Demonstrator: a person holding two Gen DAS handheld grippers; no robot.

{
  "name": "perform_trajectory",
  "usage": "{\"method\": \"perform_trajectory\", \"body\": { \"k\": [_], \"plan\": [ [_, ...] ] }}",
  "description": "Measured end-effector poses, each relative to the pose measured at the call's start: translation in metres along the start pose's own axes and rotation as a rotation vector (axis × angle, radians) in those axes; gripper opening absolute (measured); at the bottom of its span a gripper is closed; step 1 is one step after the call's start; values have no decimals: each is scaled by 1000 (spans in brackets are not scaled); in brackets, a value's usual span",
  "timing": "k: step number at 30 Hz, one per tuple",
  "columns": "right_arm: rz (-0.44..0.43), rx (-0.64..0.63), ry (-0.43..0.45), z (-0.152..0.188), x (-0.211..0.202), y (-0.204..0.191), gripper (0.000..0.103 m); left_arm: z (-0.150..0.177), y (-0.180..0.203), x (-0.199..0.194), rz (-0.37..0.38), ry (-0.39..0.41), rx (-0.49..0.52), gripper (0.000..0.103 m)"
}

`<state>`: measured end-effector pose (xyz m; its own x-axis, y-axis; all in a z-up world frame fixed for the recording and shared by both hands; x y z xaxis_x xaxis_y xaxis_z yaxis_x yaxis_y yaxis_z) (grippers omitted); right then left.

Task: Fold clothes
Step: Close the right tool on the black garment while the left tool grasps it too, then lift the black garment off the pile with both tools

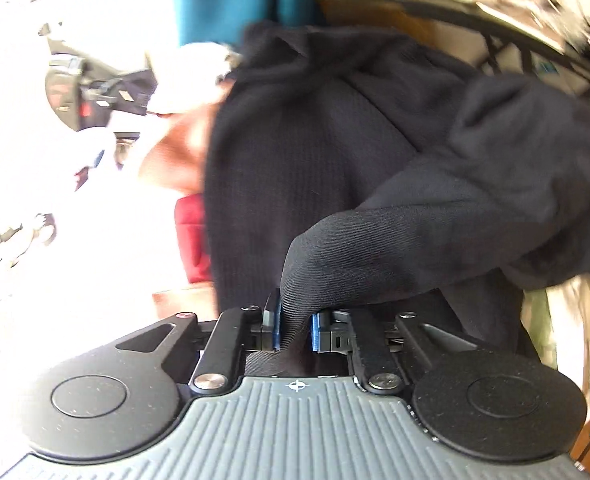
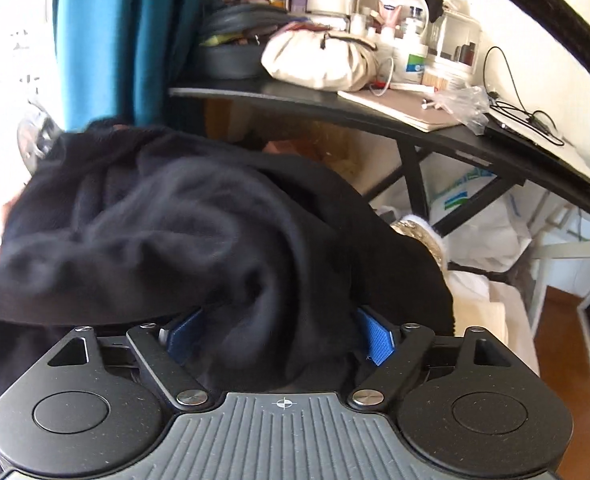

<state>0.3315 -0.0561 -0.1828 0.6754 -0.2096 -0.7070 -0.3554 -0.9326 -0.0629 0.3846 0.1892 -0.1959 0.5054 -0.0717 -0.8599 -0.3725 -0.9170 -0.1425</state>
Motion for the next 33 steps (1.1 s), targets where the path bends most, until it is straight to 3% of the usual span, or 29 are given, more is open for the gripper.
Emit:
{"method": "perform_trajectory", "body": {
  "k": [3, 4, 5, 6, 8, 13, 16, 19, 21, 25, 26, 28, 29, 30, 33],
  "plan": [
    [-4, 188, -32, -17, 20, 20, 67, -8, -8, -22, 3, 52, -46, 12],
    [-20, 272, -49, -24, 25, 28, 58, -12, -8, -31, 9, 79, -46, 12],
    [-59, 340, -61, -32, 27, 32, 39, -18, -4, -41, 13, 115, -27, 11],
    [-96, 405, -71, -40, 29, 36, 33, -25, 2, -52, 7, 154, 7, 11],
    [-99, 456, -7, -60, 14, 40, 22, -41, 16, -72, -7, 241, 75, 11],
    [-168, 637, 207, -109, -59, 85, 16, -83, 43, -107, 89, 386, 131, 11],
    [-227, 692, 349, -130, -121, 126, 14, -98, 67, -120, 182, 438, 176, 11],
    [-249, 698, 485, -144, -181, 157, 14, -100, 107, -132, 278, 482, 283, 12],
    [-241, 672, 568, -150, -217, 170, 13, -97, 140, -135, 330, 494, 372, 18],
    [-210, 663, 641, -159, -265, 196, 13, -83, 207, -121, 453, 460, 500, 21],
    [-199, 662, 658, -160, -275, 203, 13, -80, 221, -120, 497, 442, 524, 24],
    [-166, 659, 694, -160, -296, 219, 13, -69, 248, -126, 586, 406, 574, 43],
    [-145, 663, 712, -159, -305, 228, 13, -65, 262, -128, 623, 388, 599, 65],
    [-124, 668, 729, -159, -313, 238, 13, -61, 275, -131, 661, 373, 623, 80],
    [-79, 688, 778, -158, -336, 271, 13, -42, 317, -139, 766, 348, 707, 90]
  ]
}}
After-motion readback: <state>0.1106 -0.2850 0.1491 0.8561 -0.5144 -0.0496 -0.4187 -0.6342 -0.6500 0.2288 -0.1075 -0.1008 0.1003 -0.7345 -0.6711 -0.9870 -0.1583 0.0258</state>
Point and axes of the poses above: each gripper's, at about its wrist camera, not at the fingertips, and x roughly the way its jaws point, y to its right, z to its underside, the point moved 3 cm from there along x, roughly the way its jaws point, and after that the axes turned 10 degrees about x, right-handed, at the moved point
